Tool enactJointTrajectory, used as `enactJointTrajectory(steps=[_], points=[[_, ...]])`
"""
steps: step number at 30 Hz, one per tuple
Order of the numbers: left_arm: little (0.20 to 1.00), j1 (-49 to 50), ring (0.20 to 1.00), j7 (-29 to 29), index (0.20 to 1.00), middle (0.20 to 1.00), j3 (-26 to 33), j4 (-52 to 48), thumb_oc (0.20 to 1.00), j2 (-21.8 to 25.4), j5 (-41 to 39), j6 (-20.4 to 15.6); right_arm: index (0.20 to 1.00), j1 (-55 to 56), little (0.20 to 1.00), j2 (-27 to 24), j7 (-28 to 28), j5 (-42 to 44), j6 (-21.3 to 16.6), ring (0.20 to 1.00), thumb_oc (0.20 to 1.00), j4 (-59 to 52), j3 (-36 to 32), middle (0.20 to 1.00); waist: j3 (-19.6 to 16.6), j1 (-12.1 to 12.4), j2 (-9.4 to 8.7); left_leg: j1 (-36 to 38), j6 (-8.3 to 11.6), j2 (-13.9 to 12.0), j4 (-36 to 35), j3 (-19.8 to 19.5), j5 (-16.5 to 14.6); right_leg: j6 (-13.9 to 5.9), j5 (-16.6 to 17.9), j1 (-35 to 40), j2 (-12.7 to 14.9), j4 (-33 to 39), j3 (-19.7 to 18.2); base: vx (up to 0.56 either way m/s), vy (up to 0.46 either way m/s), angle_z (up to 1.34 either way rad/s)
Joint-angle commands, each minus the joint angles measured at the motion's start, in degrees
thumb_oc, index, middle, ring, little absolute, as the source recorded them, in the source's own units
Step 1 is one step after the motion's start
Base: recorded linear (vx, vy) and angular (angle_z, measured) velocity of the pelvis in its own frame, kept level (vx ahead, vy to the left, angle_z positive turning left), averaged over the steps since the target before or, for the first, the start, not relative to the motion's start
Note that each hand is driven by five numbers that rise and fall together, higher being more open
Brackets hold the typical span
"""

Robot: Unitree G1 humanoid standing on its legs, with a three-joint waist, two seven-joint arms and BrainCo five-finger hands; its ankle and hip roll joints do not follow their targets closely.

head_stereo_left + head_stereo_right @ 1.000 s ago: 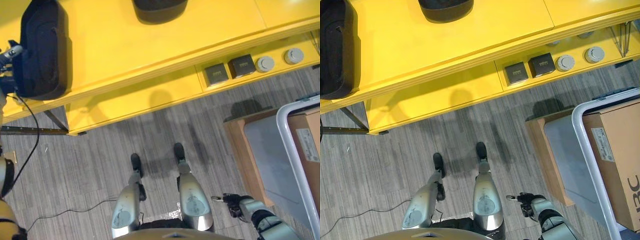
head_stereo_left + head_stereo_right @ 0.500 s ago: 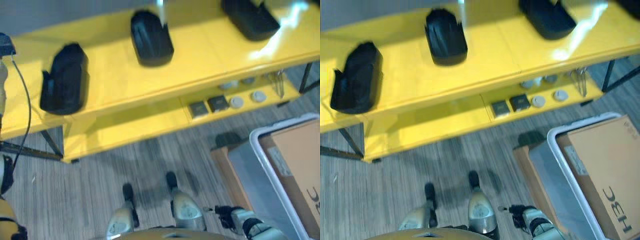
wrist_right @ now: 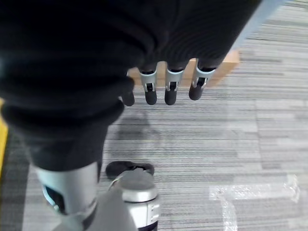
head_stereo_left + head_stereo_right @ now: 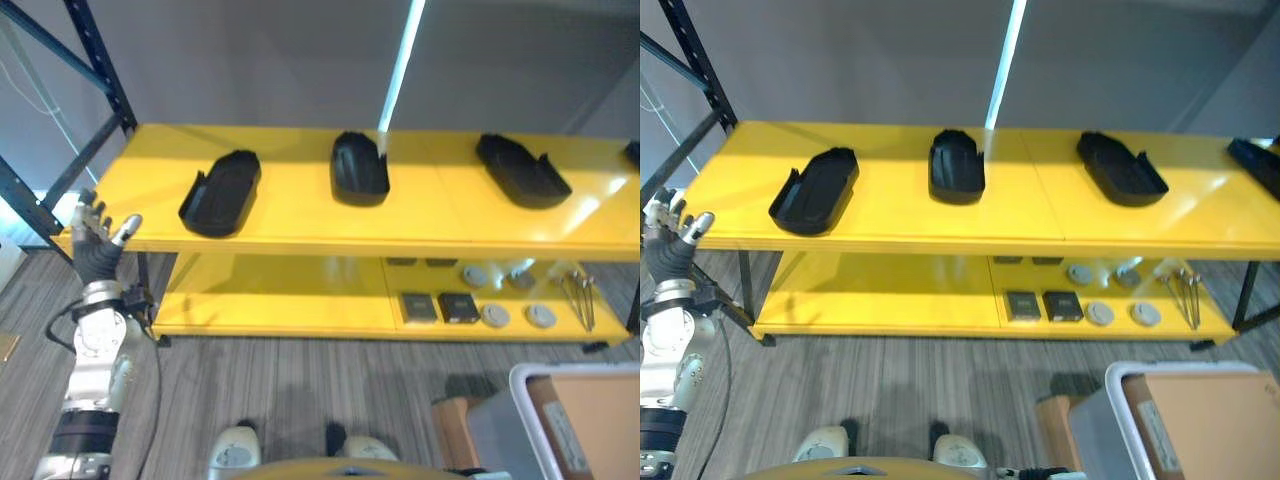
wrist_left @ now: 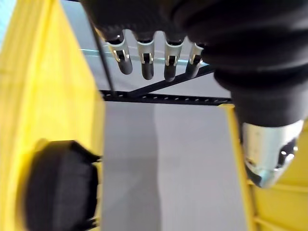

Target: Move parts from the plastic box to the shelf.

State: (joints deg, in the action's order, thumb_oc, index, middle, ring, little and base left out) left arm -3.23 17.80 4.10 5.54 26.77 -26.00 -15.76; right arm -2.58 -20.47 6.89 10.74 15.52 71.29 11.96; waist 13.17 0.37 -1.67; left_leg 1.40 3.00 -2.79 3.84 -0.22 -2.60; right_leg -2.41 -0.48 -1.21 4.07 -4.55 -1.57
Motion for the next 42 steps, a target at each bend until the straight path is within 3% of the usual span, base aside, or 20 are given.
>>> enactJointTrajectory(steps=[1, 2, 7, 13, 27, 36, 42], points=[[1.0, -2.1, 1.0, -0.3, 1.0, 1.0, 0.5, -3.6, 1.0, 1.0, 3.1, -0.8, 1.0, -0.7, 1.0, 1.0, -0.6, 0.1, 0.9, 1.0, 1.0, 2.0, 0.0, 1.0, 0.6, 0.0, 0.39, -4.4, -1.03, -0.5, -2.9, 3.1, 6.3, 1.3, -0.5, 10.8, -3.2, 6.5, 2.1, 0.04, 0.123, -0.3], [0.2, -1.5, 0.2, -1.5, 0.2, 0.2, -0.7, -2.3, 0.2, 0.0, 0.3, -1.6, 1.0, -0.7, 1.0, 1.0, -1.0, 1.2, 1.3, 1.0, 1.0, 1.9, 0.0, 1.0, 0.3, 0.2, 0.8, -3.5, -0.85, -0.4, -4.6, 2.8, 6.5, 0.87, -0.3, 10.4, -2.7, 6.8, 3.3, 0.04, 0.124, -0.21], [0.2, -1.4, 0.2, -5.7, 0.2, 0.2, -5.4, -1.3, 0.2, 1.3, 3.5, -0.5, 1.0, 0.7, 1.0, 2.9, 0.1, -0.1, 0.1, 1.0, 1.0, 2.2, 0.6, 1.0, -0.3, -0.1, 2.43, 0.1, -1.21, 0.1, -8.6, 3.2, 5.7, -0.2, 0.3, 9.1, -1.5, 7.1, 6.3, 0.05, 0.085, -0.04], [0.2, -2.2, 0.2, -8.5, 0.2, 0.2, -7.7, -2.7, 0.2, 2.2, 3.8, 0.2, 1.0, 0.8, 1.0, 4.1, 0.1, 1.3, 0.4, 1.0, 1.0, 1.2, 1.8, 1.0, -0.5, -0.7, 3.63, 0.0, -1.42, 0.7, -8.8, 3.8, 5.0, -0.59, 0.8, 7.5, -1.0, 7.6, 6.8, 0.02, 0.036, 0.06], [0.2, -12.4, 0.2, -1.3, 0.2, 0.2, -9.9, -0.7, 0.2, 4.1, 3.9, -0.8, 1.0, -0.5, 1.0, 1.1, -1.9, 3.4, -0.1, 1.0, 1.0, -0.5, 2.3, 1.0, 5.3, -3.8, 4.49, -3.0, -1.67, 0.5, -8.8, 5.5, 5.4, -0.74, 1.3, 1.3, -1.0, 6.1, 4.9, -0.02, 0.0, -0.06], [0.2, -18.3, 0.2, 1.4, 0.2, 0.2, -9.3, 3.7, 0.2, 5.0, 3.1, 2.8, 1.0, -0.2, 1.0, 1.4, -1.0, 2.3, 0.2, 1.0, 1.0, -2.6, 3.5, 1.0, 7.8, -6.2, 4.54, -4.1, -1.44, 0.0, -8.8, 6.1, 5.6, -0.61, 1.6, -0.9, -1.4, 5.3, 3.6, 0.01, 0.009, -0.09], [0.2, -19.5, 0.2, 2.3, 0.2, 0.2, -9.5, 7.3, 0.2, 4.9, 3.2, 2.4, 1.0, -0.3, 1.0, 0.8, -1.3, 1.4, -0.2, 1.0, 1.0, -3.0, 3.6, 1.0, 8.9, -6.9, 4.62, -4.3, -1.02, -0.6, -8.8, 6.7, 6.0, -0.33, 1.3, -1.4, -1.5, 4.9, 3.6, 0.03, 0.01, -0.05]])
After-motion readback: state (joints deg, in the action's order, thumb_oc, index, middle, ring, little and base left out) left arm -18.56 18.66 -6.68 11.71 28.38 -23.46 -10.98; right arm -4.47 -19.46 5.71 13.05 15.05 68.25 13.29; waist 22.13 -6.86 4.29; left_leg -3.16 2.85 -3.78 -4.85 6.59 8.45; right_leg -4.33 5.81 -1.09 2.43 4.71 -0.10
